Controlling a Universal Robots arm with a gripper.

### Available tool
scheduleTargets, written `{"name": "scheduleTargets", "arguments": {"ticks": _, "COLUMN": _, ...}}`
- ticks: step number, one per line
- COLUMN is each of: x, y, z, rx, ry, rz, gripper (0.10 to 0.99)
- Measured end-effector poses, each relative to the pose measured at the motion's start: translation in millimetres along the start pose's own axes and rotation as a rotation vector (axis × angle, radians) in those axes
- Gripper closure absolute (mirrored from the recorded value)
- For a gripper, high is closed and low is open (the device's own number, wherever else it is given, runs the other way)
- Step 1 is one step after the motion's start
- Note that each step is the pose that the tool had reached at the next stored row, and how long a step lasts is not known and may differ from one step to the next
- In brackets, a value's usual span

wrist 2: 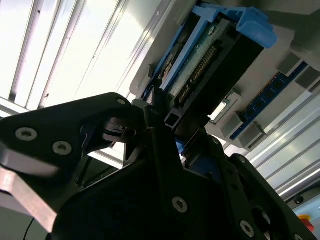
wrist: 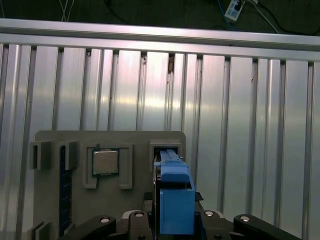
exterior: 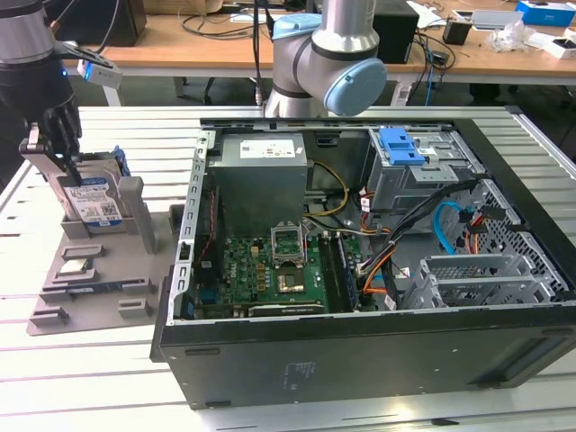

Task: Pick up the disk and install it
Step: 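Pick up the disk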

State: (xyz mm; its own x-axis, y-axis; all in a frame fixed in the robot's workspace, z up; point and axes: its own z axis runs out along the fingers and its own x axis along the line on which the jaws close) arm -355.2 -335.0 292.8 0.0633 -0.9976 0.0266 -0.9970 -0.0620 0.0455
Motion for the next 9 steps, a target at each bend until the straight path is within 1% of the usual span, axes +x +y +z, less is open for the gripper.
{"name": "scheduleTargets", "arguments": {"ticks": 6, "x": 0.0, "y": -0.1, "z": -0.2, "rx": 0.000, "ry": 0.0008, "rz": 0.000, "gripper": 0.722}}
{"name": "scheduleTargets", "arguments": {"ticks": 9, "x": 0.1, "y": 0.1, "z": -2.9, "rx": 0.000, "ry": 0.0008, "rz": 0.000, "gripper": 0.722}}
